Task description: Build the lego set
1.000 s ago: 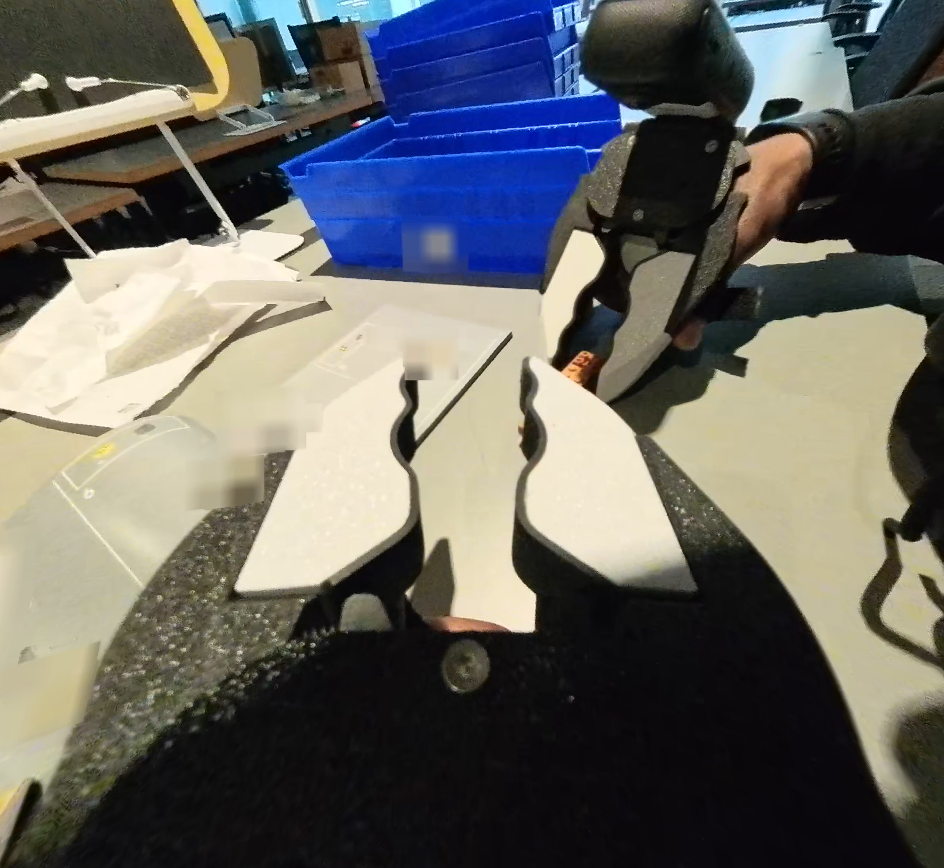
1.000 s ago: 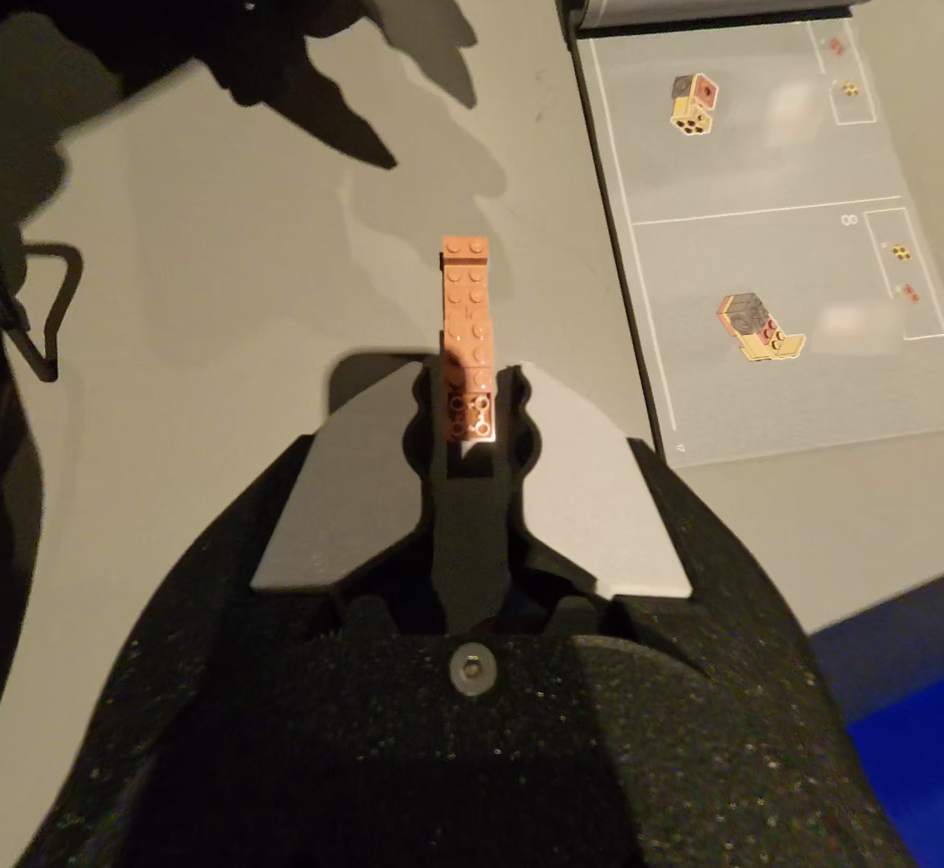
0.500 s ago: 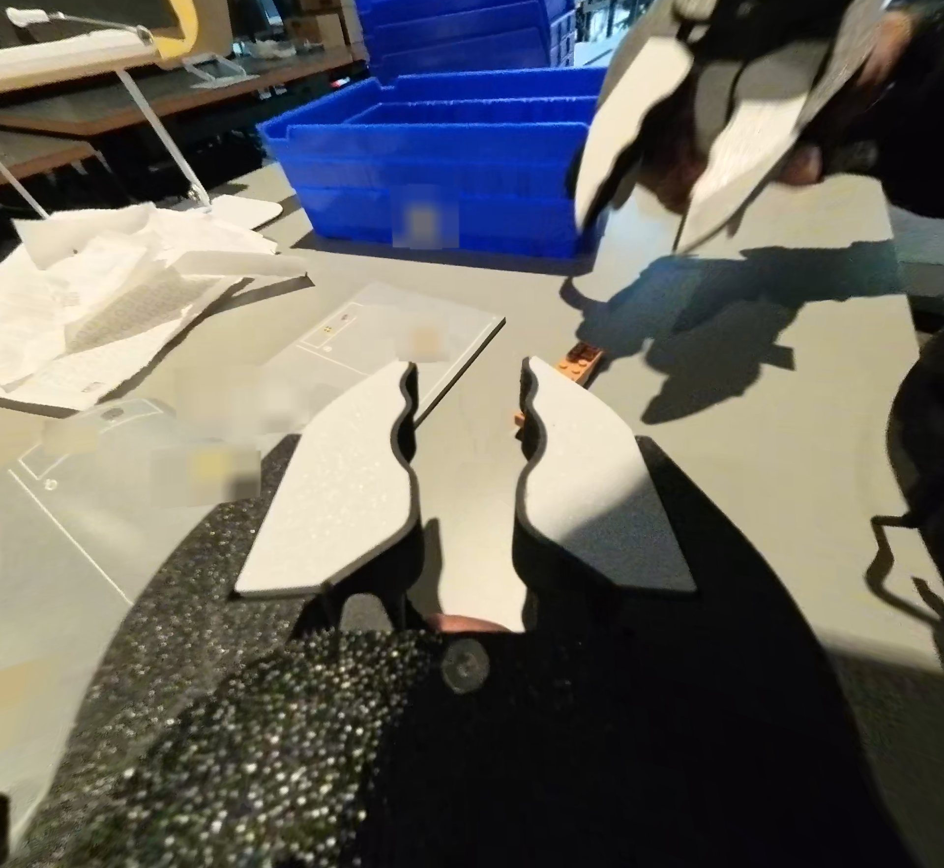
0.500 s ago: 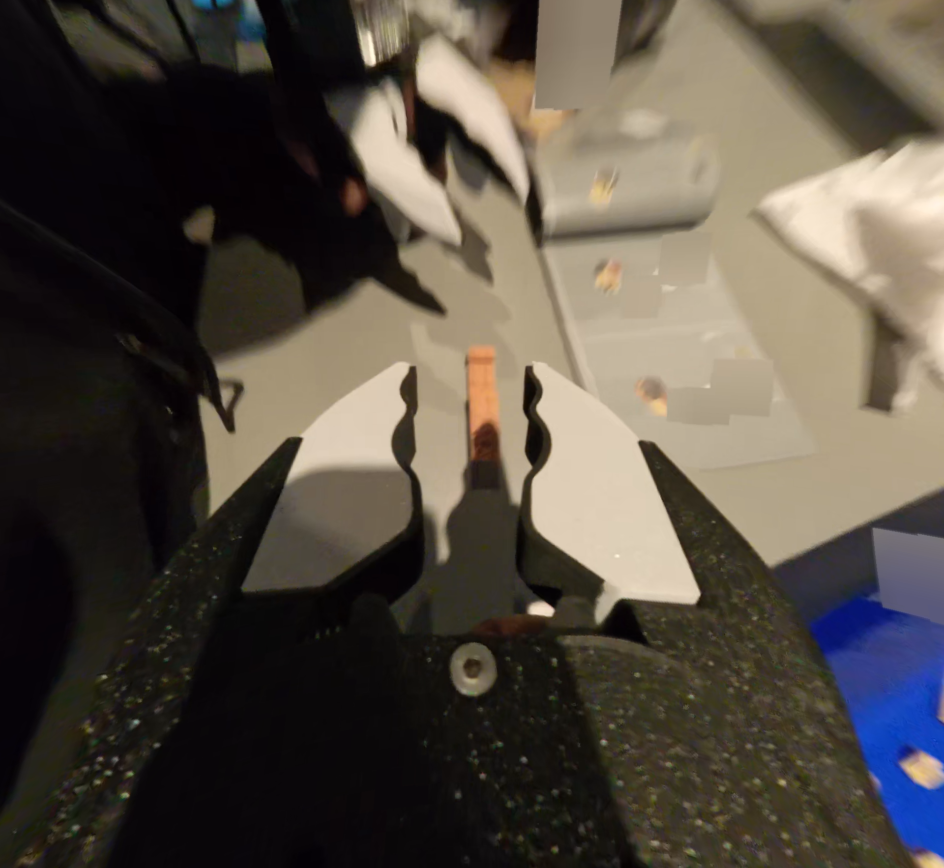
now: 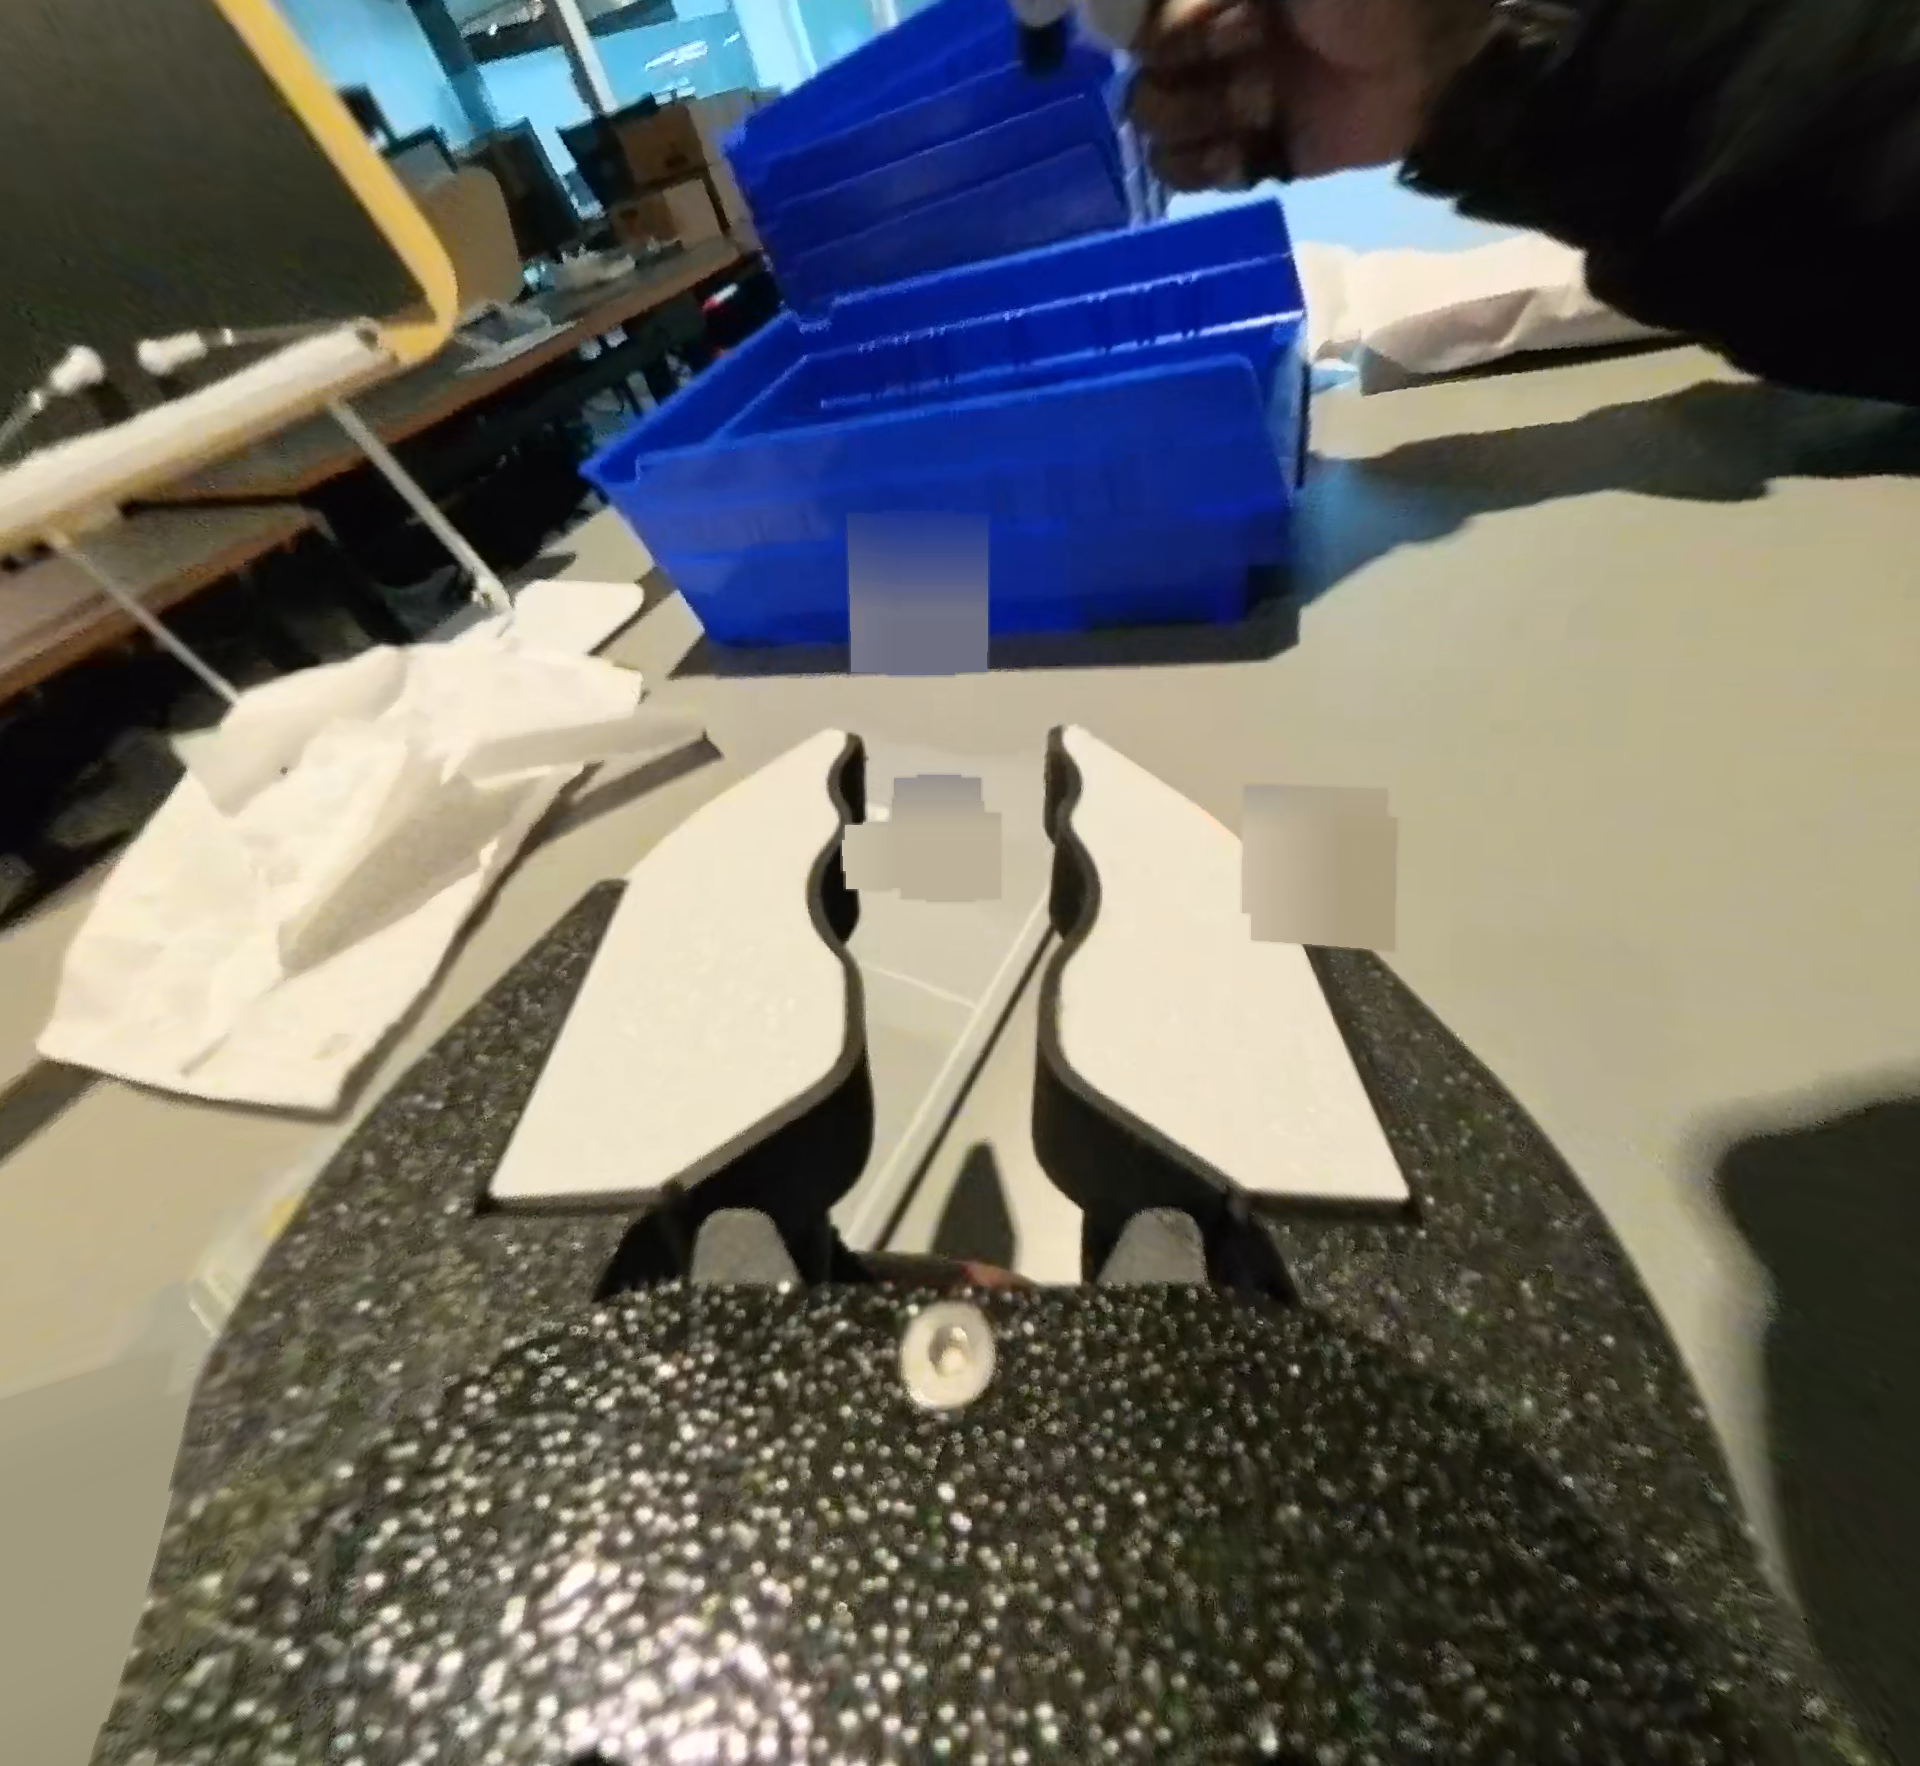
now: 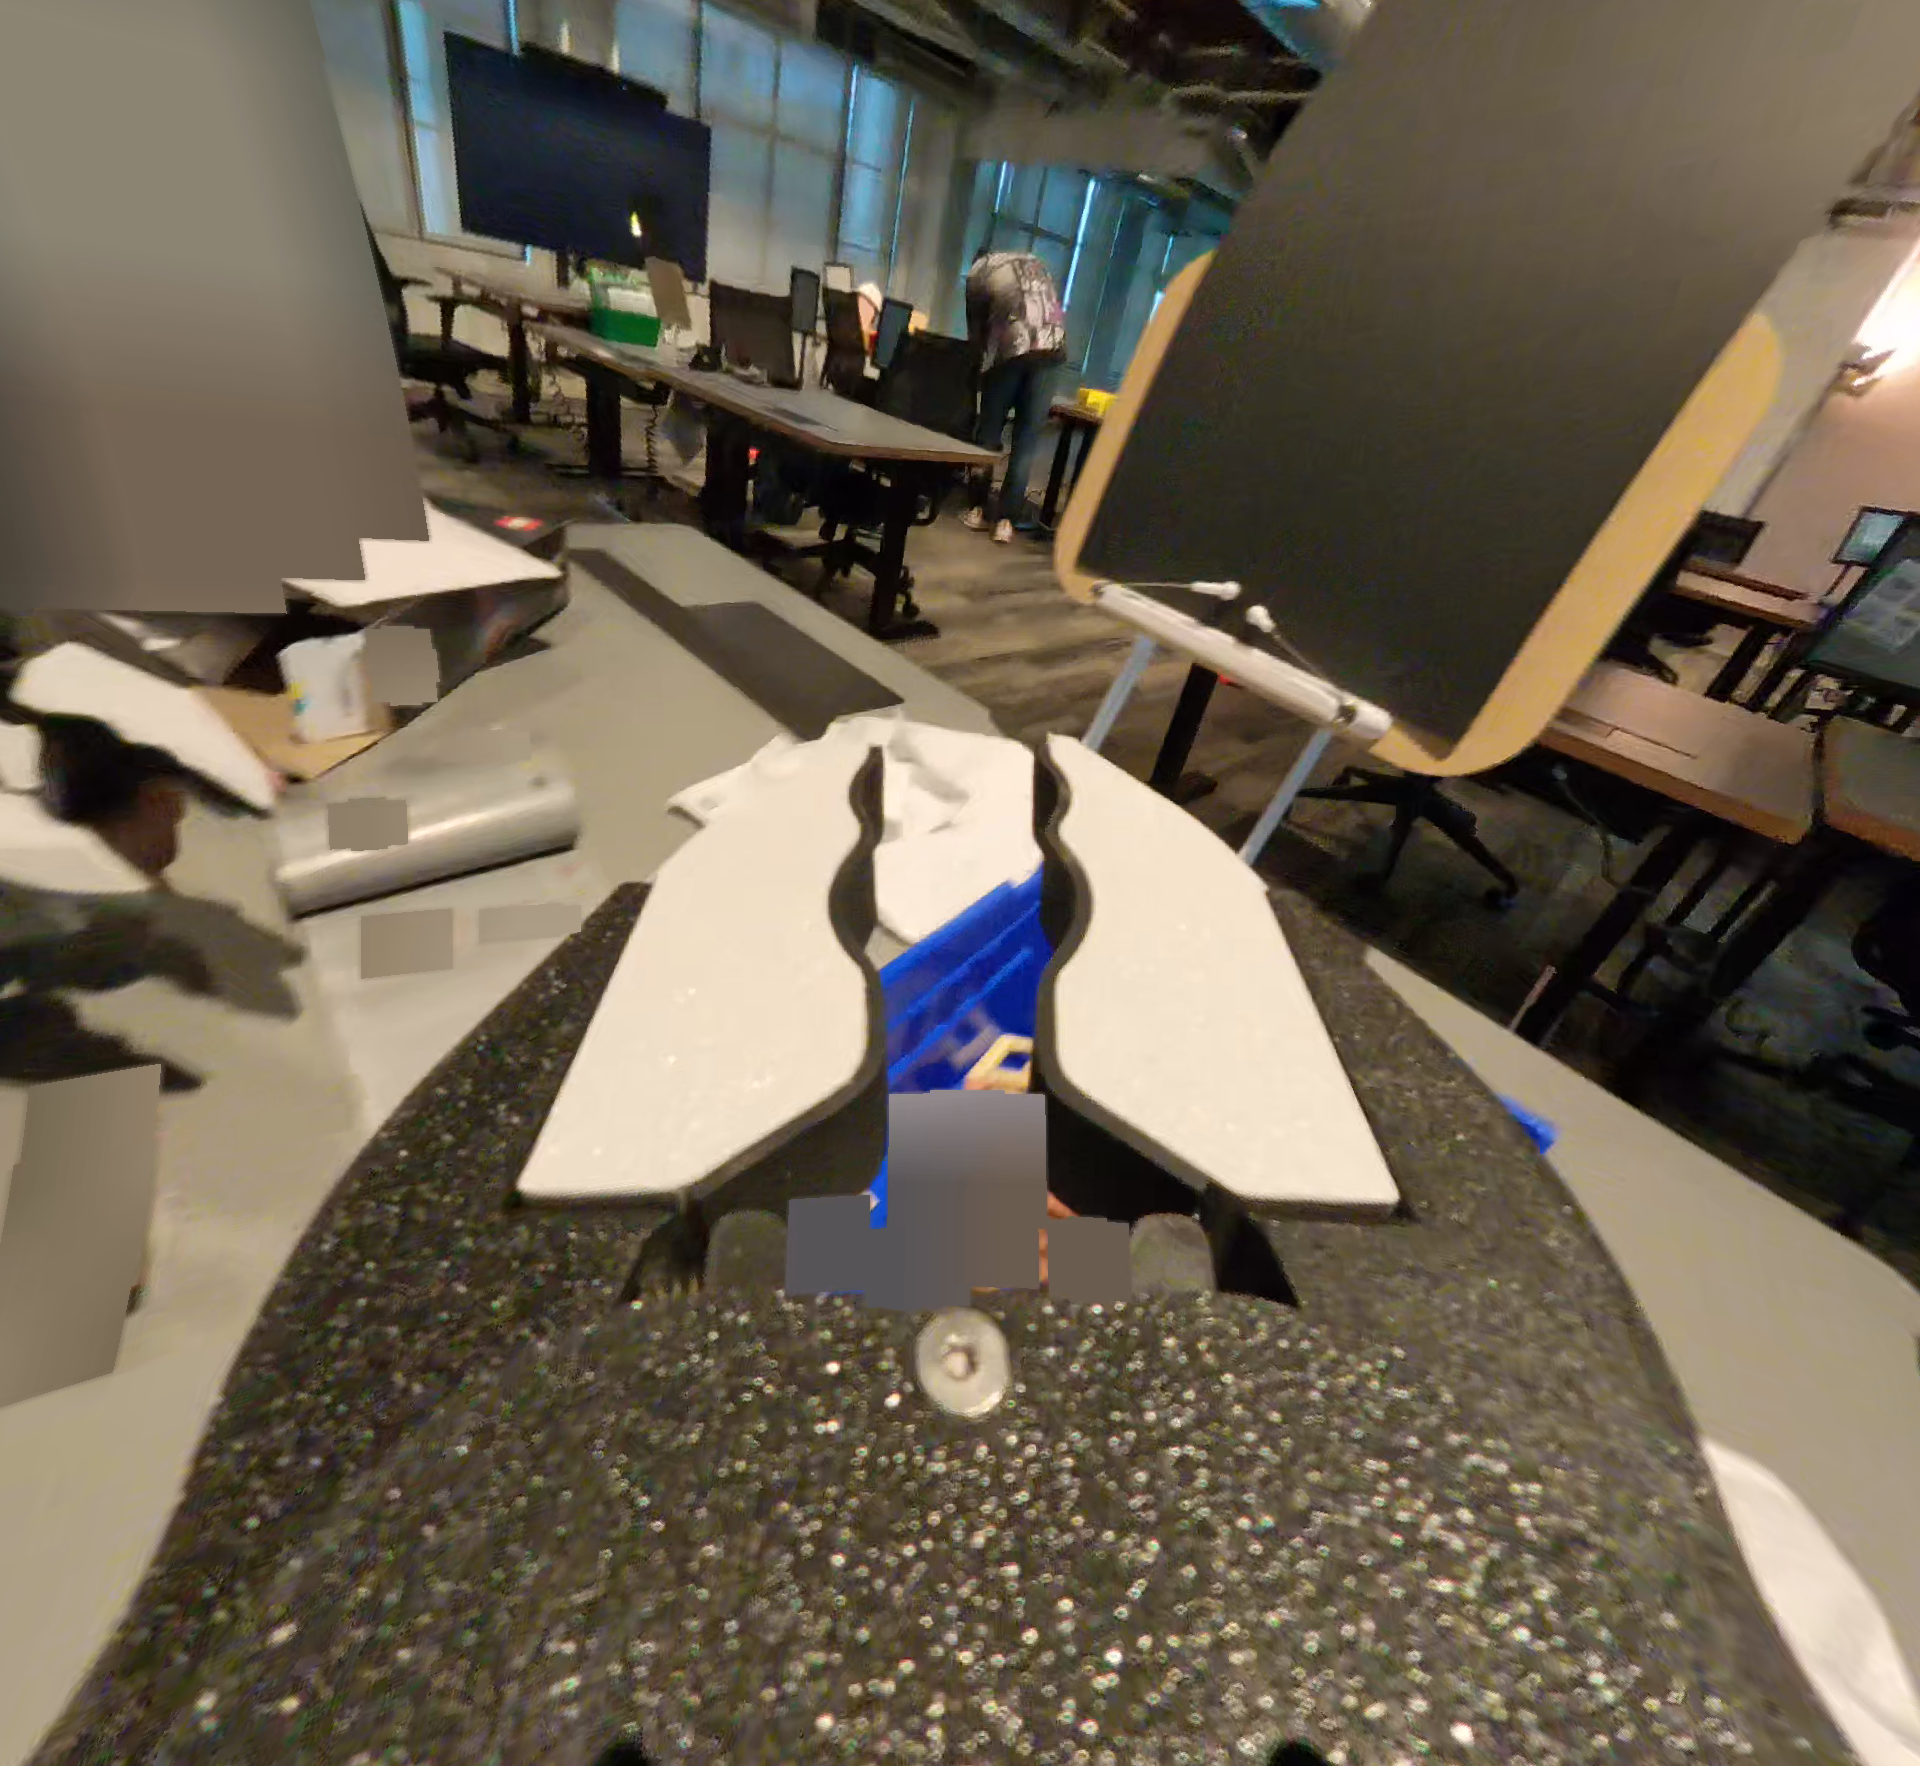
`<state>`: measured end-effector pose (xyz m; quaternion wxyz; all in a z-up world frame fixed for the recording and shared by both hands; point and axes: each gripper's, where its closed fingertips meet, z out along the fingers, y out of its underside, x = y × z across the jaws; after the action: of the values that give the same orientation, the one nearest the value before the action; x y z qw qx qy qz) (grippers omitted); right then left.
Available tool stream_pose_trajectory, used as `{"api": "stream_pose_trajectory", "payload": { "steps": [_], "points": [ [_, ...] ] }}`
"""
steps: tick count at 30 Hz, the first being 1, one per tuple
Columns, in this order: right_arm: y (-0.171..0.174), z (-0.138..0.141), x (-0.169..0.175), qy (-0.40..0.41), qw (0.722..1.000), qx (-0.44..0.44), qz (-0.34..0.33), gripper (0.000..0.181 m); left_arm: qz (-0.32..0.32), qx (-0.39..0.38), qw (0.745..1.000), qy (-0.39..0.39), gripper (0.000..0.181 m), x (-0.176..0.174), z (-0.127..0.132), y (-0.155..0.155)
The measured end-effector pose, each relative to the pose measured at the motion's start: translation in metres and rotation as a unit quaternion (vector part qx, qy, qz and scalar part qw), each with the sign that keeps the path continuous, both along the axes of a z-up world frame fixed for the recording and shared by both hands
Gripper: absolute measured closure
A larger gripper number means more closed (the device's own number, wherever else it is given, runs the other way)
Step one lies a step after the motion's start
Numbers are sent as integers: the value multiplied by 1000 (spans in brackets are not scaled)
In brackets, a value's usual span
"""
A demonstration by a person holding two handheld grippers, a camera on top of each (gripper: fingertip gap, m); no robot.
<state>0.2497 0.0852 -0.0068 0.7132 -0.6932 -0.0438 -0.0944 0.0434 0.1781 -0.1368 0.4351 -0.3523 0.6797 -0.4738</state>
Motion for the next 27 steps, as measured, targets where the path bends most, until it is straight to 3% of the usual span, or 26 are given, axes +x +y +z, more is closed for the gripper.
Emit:
{"api": "stream_pose_trajectory", "payload": {
  "steps": [4, 9, 18, 27],
  "points": [
    [19, -12, 34, 11, 999, -40, -19, 155, -30, 23, 999, -37, 149, 24, 23, -10],
    [26, -68, 73, 40, 985, -130, -105, 159, -37, -5, 997, -74, 151, 43, 27, -15],
    [47, -120, 85, -28, 963, -226, -141, 155, -57, 28, 992, -112, 156, 32, 24, -39],
    [70, -112, 90, -67, 960, -228, -147, 156, -69, 2, 987, -147, 158, 12, 30, -38]
  ]
}}
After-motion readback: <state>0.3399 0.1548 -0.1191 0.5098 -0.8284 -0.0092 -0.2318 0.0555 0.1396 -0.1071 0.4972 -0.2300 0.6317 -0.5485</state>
